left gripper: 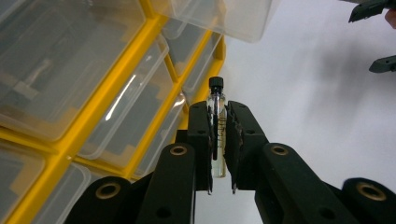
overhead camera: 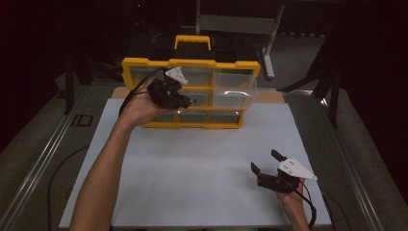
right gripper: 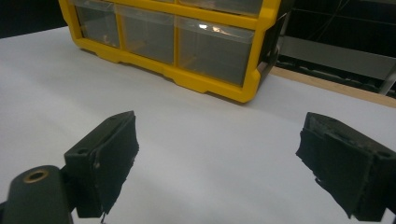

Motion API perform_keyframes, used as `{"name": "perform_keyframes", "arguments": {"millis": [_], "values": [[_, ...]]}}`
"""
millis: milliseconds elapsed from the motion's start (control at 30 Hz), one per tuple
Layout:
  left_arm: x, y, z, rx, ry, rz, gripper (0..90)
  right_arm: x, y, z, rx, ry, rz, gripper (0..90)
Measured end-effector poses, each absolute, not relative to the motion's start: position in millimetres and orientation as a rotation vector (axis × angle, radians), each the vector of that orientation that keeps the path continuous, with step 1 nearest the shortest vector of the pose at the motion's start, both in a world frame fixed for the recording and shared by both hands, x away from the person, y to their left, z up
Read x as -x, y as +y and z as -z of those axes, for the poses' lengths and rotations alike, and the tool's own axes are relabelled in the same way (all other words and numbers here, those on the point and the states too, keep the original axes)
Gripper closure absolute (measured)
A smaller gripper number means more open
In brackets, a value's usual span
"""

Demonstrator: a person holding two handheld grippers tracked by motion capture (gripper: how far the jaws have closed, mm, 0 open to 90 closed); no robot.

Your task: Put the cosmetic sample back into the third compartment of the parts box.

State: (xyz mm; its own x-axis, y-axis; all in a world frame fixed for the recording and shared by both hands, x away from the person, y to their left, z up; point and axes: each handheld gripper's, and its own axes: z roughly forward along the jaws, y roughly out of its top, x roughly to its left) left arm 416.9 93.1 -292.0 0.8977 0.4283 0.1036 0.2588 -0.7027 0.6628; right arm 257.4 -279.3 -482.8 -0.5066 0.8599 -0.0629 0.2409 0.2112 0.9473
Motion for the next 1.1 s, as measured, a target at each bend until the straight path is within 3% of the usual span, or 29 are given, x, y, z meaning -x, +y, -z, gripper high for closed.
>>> {"name": "perform_keyframes", "arguments": {"millis": [1100], "values": [[-436,79,259,-2.367,0.457,-0.342,81.5,-258,-279,483,-1.023,1.883,-1.31,11.3]]}}
